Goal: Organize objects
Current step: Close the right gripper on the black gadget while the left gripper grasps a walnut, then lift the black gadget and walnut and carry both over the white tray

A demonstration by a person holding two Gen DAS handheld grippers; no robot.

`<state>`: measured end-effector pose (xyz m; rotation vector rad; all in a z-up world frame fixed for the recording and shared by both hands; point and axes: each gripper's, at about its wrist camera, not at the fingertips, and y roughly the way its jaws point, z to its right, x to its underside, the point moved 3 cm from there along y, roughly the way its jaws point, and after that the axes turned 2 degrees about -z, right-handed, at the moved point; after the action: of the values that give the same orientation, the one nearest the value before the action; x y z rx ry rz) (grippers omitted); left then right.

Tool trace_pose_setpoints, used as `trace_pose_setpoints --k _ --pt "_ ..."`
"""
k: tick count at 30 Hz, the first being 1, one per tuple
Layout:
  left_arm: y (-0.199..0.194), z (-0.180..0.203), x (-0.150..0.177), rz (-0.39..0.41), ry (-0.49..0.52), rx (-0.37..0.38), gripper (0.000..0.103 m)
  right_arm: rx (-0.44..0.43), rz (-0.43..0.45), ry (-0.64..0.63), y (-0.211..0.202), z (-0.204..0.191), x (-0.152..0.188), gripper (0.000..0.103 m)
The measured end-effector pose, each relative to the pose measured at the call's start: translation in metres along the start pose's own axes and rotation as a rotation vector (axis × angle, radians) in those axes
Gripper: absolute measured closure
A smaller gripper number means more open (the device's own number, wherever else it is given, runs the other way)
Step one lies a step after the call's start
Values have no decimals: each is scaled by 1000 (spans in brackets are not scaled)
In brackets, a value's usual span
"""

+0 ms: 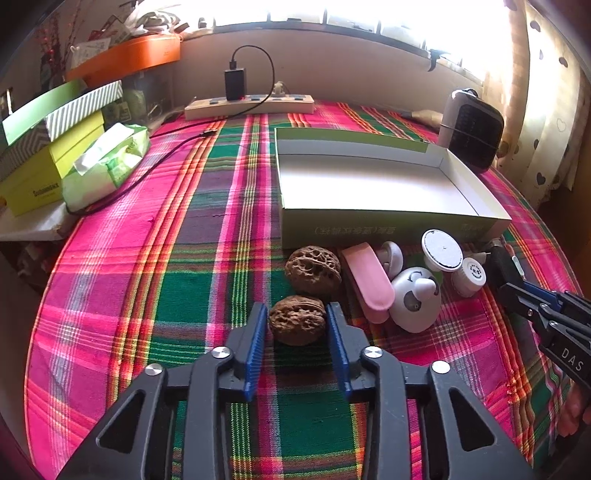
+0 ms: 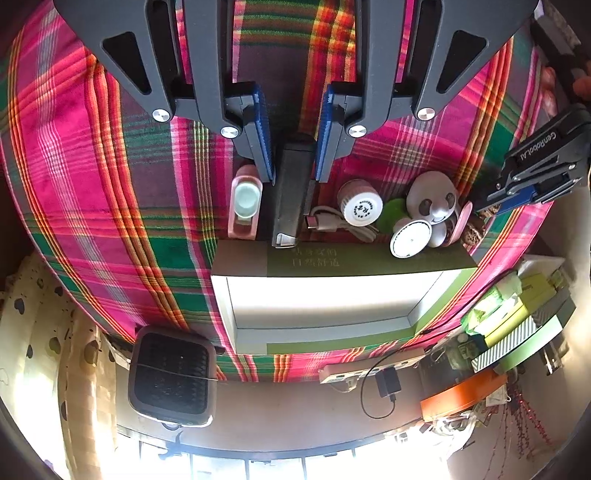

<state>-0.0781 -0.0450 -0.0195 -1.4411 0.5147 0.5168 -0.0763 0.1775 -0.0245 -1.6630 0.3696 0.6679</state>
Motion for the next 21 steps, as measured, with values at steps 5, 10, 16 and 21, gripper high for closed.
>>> trace_pose_setpoints --k 5,10,16,21 --pt "-2 -1 2 0 1 2 74 -7 1 1 -4 1 6 79" --pt "-5 1 7 -3 8 6 74 -15 2 2 -9 1 12 79" --pt "-12 9 16 -8 25 19 74 -17 -6 -12 -16 0 20 79" --pt "-15 16 21 -12 40 35 74 -21 -15 -21 -20 -1 24 79"
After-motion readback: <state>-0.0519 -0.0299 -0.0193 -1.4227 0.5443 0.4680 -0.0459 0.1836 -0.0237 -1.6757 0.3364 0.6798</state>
